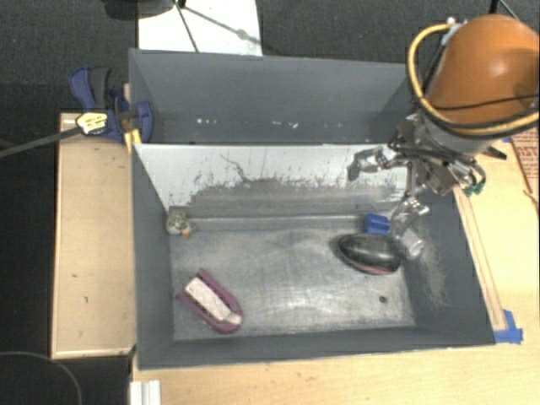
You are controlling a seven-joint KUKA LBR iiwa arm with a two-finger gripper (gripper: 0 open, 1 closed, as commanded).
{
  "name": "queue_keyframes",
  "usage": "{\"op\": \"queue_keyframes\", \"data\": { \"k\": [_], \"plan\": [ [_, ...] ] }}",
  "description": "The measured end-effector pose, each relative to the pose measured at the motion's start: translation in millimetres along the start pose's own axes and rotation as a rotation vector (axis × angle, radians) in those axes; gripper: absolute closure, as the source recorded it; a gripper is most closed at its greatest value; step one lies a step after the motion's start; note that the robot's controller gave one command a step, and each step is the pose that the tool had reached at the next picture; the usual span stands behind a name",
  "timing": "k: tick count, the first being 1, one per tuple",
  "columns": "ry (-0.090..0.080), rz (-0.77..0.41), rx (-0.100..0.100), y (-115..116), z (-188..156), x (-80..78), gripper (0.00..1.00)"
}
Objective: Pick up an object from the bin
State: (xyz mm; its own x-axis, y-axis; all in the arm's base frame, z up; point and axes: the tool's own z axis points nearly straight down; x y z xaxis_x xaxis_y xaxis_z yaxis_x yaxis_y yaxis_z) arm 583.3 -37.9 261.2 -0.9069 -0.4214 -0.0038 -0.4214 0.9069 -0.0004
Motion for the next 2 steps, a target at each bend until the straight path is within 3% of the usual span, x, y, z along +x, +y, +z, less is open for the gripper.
{"op": "queue_keyframes", "data": {
  "k": [1,2],
  "plan": [
    [0.008,0.056,-0.003,-13.4,120.8,23.5,0.0],
    [0.003,0.201,0.0,-37.4,192.6,36.7,0.0]
  ]
}}
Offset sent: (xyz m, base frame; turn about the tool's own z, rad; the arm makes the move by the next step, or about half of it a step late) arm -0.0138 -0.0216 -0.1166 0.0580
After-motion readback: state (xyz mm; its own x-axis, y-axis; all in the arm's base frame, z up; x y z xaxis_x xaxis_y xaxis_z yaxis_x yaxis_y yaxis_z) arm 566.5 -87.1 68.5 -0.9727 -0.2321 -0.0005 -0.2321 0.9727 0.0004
